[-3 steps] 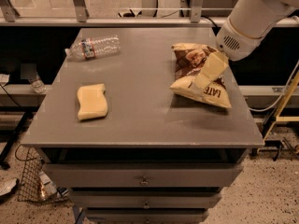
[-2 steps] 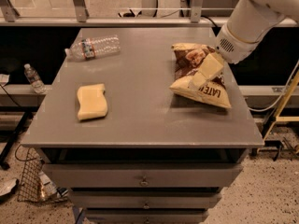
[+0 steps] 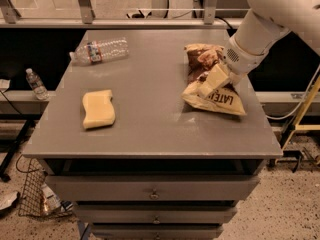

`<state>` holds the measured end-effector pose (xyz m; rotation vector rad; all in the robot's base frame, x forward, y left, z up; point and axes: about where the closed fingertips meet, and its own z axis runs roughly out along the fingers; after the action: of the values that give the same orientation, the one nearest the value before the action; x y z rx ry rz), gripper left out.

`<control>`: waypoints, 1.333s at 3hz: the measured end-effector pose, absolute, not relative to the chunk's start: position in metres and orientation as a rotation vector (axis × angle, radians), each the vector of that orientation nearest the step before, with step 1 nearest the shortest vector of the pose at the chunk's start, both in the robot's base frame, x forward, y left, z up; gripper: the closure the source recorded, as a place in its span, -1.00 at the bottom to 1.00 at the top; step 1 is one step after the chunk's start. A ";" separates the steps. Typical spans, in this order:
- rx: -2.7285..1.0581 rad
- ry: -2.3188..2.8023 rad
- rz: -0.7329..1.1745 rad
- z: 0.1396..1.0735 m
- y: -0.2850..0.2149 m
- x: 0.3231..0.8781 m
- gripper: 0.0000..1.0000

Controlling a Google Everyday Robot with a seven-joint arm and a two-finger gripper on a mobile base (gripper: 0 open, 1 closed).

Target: Pick brown chip bag

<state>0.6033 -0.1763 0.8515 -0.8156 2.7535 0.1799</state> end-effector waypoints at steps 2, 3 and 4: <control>-0.837 2.749 0.210 0.851 -0.166 0.609 0.68; -0.838 2.749 0.210 0.853 -0.165 0.609 1.00; -0.983 2.537 0.279 0.909 -0.132 0.615 1.00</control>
Offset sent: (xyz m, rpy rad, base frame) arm 0.0138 0.0590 0.0488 0.0891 -0.0903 0.1957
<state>0.6153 -0.1319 0.9089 -0.9834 2.5367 0.2791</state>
